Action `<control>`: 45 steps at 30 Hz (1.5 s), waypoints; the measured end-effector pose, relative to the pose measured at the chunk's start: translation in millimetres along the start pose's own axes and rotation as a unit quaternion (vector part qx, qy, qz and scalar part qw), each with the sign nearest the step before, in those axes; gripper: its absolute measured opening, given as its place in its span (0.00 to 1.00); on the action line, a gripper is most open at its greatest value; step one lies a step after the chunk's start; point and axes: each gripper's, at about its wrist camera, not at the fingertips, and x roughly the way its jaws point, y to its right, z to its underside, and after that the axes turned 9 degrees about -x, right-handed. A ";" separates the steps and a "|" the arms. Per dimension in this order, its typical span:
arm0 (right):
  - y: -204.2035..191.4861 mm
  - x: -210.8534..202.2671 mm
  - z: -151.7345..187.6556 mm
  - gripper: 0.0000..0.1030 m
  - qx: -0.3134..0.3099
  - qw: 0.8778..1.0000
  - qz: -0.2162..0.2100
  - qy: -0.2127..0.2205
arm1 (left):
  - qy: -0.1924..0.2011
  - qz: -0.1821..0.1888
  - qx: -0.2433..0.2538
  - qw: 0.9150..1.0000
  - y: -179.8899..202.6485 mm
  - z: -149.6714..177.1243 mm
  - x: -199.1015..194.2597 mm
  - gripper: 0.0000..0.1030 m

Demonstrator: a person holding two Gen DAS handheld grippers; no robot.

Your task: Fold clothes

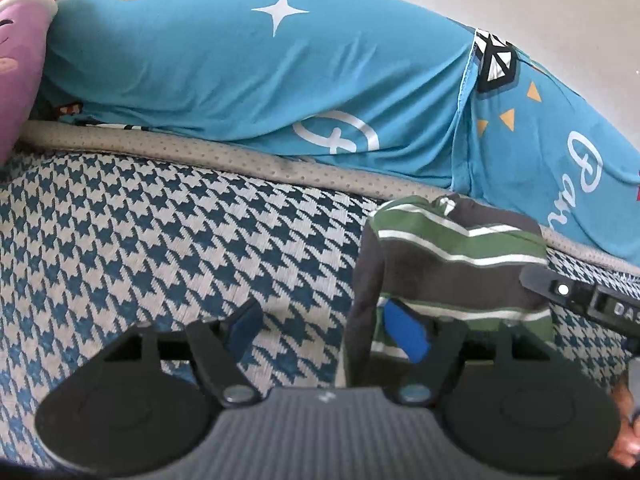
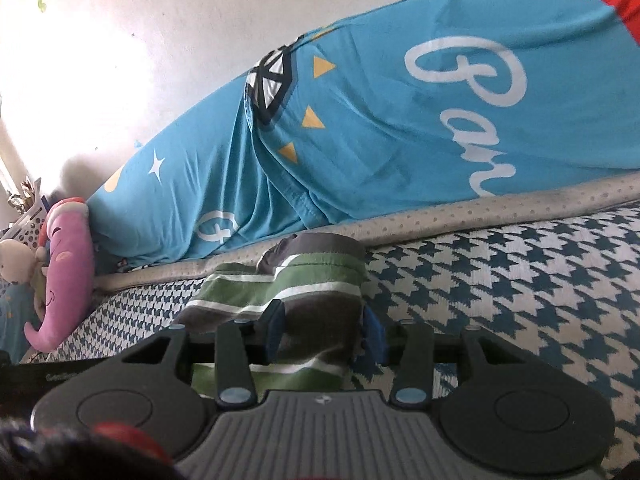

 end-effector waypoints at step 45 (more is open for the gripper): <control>-0.8 -27.2 -0.3 0.07 -0.053 0.991 0.103 0.061 | -0.010 -0.005 0.071 0.997 31.4 15.4 -25.6 0.76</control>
